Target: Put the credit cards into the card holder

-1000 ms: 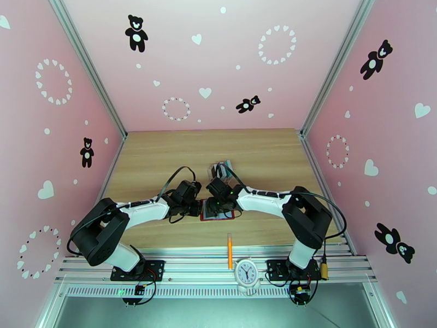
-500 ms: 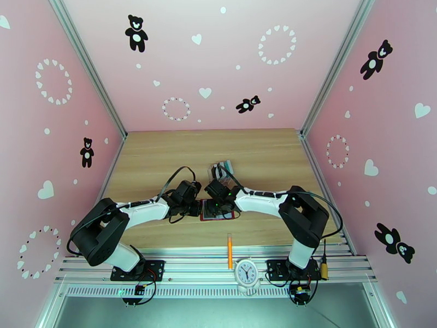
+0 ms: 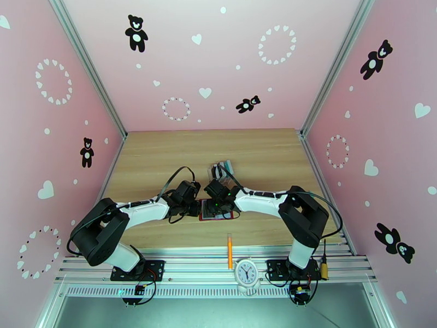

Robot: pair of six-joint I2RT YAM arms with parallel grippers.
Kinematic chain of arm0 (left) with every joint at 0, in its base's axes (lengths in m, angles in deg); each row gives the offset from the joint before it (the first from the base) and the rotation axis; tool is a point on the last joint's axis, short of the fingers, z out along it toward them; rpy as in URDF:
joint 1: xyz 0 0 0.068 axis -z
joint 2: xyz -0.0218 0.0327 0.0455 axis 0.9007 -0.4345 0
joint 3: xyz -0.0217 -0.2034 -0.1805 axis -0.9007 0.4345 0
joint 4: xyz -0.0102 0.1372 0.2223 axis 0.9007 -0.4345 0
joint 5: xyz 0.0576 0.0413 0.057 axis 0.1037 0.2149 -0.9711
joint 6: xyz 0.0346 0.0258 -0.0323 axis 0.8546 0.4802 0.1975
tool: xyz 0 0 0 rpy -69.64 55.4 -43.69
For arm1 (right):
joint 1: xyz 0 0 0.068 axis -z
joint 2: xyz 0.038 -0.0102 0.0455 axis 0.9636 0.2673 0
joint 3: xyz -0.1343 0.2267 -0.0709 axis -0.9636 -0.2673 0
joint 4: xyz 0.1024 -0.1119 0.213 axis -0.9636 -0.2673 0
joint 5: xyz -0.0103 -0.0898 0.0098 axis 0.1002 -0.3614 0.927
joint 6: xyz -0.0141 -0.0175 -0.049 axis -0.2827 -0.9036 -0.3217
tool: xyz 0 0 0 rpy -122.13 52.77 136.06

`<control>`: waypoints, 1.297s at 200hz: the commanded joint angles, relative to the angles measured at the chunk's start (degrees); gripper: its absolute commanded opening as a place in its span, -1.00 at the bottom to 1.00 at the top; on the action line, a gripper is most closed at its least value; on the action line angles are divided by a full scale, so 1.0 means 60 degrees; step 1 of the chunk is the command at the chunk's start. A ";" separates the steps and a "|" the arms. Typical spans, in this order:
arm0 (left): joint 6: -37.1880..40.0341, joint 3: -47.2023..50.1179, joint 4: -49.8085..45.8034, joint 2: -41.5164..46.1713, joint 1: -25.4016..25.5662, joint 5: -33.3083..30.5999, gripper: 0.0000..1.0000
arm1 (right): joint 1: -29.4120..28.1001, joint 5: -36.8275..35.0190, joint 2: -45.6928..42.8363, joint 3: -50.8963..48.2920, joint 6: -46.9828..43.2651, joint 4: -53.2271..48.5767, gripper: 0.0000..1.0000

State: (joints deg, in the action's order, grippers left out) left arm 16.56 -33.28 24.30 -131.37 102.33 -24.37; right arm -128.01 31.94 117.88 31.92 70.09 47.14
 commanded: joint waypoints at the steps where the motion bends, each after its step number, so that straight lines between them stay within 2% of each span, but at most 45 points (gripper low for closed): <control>1: 0.0032 -0.0167 -0.0278 -0.0131 0.0084 -0.0277 -0.80 | -0.0031 0.0002 0.0229 0.0267 0.0067 -0.0038 -0.14; 140: 0.0041 -0.0304 -0.0349 -0.0314 0.0090 -0.0386 -0.79 | -0.0082 0.0797 0.0567 0.0775 0.0126 0.0433 -0.14; 181: 0.0054 -0.0283 -0.0411 -0.0207 -0.0080 -0.0543 -0.77 | -0.0089 0.0305 0.0294 0.0722 -0.0001 -0.0040 -0.14; 228: 0.0007 -0.0113 -0.0183 0.0315 -0.0323 -0.0433 -0.57 | 0.0068 -0.0255 -0.0413 0.0564 -0.0253 -0.0599 -0.11; 259: 0.0032 0.0100 -0.0019 0.0931 -0.0386 -0.0391 -0.53 | 0.0316 -0.0380 -0.0859 0.0197 -0.0411 -0.0651 -0.10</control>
State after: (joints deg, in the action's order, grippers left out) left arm 16.56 -34.11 23.10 -129.84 100.61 -26.08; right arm -127.23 31.57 116.22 34.50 69.05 45.31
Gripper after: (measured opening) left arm 0.230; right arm 0.446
